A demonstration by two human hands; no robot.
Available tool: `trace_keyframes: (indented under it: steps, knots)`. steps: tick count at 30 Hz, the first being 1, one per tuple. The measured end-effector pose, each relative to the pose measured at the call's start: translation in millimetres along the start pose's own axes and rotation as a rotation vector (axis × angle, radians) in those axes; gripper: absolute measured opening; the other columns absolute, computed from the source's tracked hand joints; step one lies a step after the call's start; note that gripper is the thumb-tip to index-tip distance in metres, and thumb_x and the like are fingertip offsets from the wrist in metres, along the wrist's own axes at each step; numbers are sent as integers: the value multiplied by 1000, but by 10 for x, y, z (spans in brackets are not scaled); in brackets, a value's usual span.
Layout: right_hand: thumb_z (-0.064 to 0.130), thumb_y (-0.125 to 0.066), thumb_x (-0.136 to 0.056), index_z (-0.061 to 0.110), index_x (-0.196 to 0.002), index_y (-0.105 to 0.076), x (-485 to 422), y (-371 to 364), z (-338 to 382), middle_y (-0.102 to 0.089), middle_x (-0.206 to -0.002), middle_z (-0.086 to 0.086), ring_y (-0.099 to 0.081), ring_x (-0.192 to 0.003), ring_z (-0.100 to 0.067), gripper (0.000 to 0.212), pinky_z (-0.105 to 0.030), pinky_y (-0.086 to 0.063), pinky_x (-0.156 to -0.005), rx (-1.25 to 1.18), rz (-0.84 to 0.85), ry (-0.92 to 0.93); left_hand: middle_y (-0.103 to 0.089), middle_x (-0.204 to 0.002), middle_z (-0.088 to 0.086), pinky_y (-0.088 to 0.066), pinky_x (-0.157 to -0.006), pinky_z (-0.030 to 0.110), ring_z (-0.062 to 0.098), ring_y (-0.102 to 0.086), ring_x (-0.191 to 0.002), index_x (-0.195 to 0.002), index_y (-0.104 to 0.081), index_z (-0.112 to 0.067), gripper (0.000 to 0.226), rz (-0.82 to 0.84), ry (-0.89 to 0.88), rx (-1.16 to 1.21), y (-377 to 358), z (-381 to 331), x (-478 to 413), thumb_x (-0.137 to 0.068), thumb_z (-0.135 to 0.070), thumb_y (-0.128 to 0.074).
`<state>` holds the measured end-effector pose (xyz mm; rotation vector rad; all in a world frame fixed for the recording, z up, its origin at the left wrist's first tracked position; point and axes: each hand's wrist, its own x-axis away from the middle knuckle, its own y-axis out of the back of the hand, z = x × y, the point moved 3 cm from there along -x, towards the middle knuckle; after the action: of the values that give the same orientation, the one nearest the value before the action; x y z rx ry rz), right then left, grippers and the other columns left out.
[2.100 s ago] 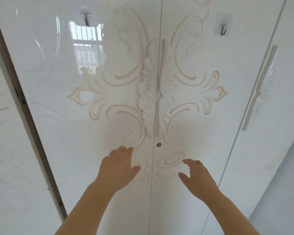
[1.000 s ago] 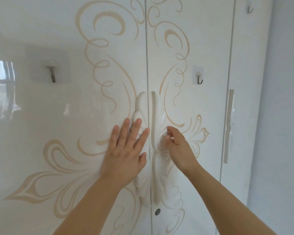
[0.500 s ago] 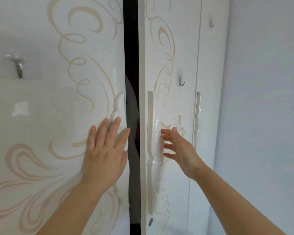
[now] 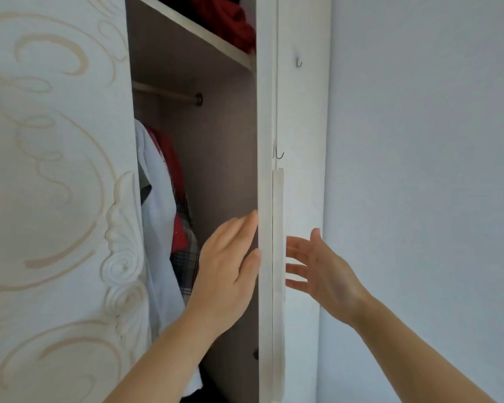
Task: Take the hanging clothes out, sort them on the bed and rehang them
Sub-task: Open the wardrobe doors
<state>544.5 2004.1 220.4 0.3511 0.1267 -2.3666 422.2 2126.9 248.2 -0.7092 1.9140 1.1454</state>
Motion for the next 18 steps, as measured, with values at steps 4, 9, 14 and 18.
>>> trace_keyframes:
  steps: [4, 9, 14, 18]
  knots:
    - [73, -35, -73, 28, -120, -61, 223, 479, 58, -62, -123, 4, -60, -112, -20, 69, -44, -43, -100, -26, 42, 37, -20, -139, -30, -16, -115, 28, -7, -16, -134, -134, -15, -44, 45, 71, -61, -24, -355, -307, -130, -92, -38, -28]
    - [68, -29, -80, 31, -114, -64, 452, 1114, 151, -66, -116, 5, -63, -107, -19, 61, -43, -46, -98, 14, -99, 47, -4, -132, -43, -5, -110, 22, -18, -2, -125, -125, -1, -58, 47, 134, -126, -51, -905, -617, -336, -98, -35, -31]
    - [66, -31, -78, 34, -109, -64, 714, 1700, 363, -66, -112, 7, -65, -100, -10, 56, -30, -50, -88, 104, -315, 118, -10, -147, -27, -2, -108, 21, -1, -6, -136, -124, 10, -60, 60, 203, -104, -70, -1462, -876, -532, -96, -37, -37]
    - [67, -36, -78, 47, -113, -54, 846, 1964, 547, -58, -119, 17, -59, -104, -1, 45, -25, -47, -90, 313, -417, 247, -13, -153, -17, -11, -115, 28, 4, -11, -138, -143, -6, -42, 64, 222, -114, -45, -1813, -998, -671, -94, -31, -46]
